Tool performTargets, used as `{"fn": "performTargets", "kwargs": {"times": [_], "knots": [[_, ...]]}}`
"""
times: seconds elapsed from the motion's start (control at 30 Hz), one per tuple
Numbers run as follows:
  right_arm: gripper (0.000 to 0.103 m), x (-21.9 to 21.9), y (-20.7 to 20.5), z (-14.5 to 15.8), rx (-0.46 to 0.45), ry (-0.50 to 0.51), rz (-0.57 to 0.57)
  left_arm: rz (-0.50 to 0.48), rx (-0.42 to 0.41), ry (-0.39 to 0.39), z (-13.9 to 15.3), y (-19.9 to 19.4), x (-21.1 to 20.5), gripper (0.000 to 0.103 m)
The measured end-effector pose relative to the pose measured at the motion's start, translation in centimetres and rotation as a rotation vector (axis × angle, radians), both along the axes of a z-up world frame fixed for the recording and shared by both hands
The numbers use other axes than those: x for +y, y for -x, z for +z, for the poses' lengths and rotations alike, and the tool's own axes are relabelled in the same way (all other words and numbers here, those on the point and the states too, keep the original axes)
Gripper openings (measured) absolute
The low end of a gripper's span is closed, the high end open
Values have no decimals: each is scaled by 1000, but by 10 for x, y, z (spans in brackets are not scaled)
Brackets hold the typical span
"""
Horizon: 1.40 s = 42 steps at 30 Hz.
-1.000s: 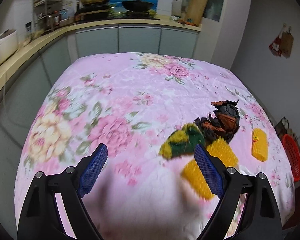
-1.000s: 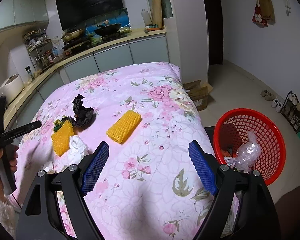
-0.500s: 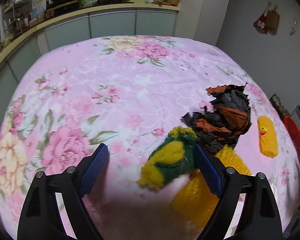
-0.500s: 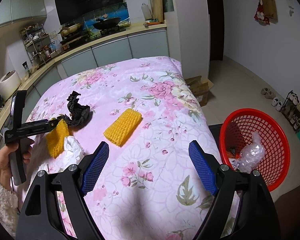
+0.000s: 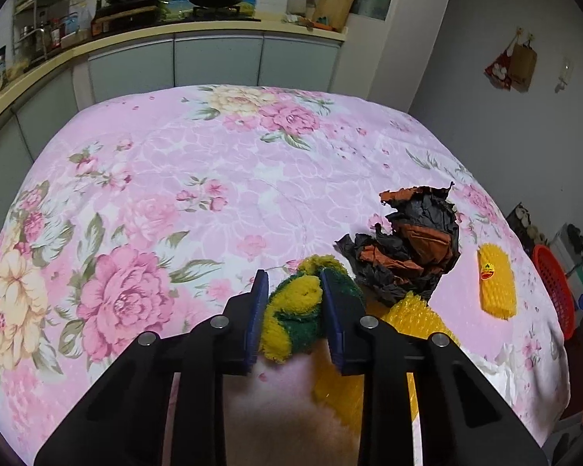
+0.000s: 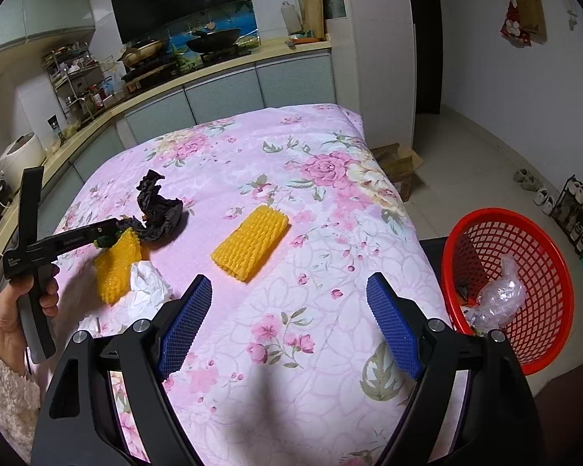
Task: Collect trash
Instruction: 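Grasp the black-and-orange cloth with the right gripper while the left gripper holds the scrubber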
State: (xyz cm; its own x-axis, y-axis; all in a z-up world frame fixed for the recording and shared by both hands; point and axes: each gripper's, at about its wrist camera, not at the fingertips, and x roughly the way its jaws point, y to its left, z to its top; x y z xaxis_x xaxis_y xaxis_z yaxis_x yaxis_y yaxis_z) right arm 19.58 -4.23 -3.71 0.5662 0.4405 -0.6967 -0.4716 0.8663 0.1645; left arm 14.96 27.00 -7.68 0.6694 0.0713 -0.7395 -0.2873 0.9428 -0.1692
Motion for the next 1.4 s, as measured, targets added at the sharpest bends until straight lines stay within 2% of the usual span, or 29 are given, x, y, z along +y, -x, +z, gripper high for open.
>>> {"fn": "performTargets", "kwargs": {"times": [0.17,0.37,0.7,0.8,1.07,1.4], "knots": [[79,8,2,2,3,-13,19,14,-4,-3,1,10,2,24],[79,21,6,8,-20,-2,56,88,-65,-16,19,41,12,24],[80,79,-4,7,-8,21,171,196,-149,-37,44,86,21,24],[85,99,-14,4,6,20,186,208,-164,-30,46,93,25,24],[86,161,-50,-8,80,14,260,230,-172,-8,44,104,34,24],[88,217,-79,-35,145,81,289,247,-171,19,37,106,43,24]]}}
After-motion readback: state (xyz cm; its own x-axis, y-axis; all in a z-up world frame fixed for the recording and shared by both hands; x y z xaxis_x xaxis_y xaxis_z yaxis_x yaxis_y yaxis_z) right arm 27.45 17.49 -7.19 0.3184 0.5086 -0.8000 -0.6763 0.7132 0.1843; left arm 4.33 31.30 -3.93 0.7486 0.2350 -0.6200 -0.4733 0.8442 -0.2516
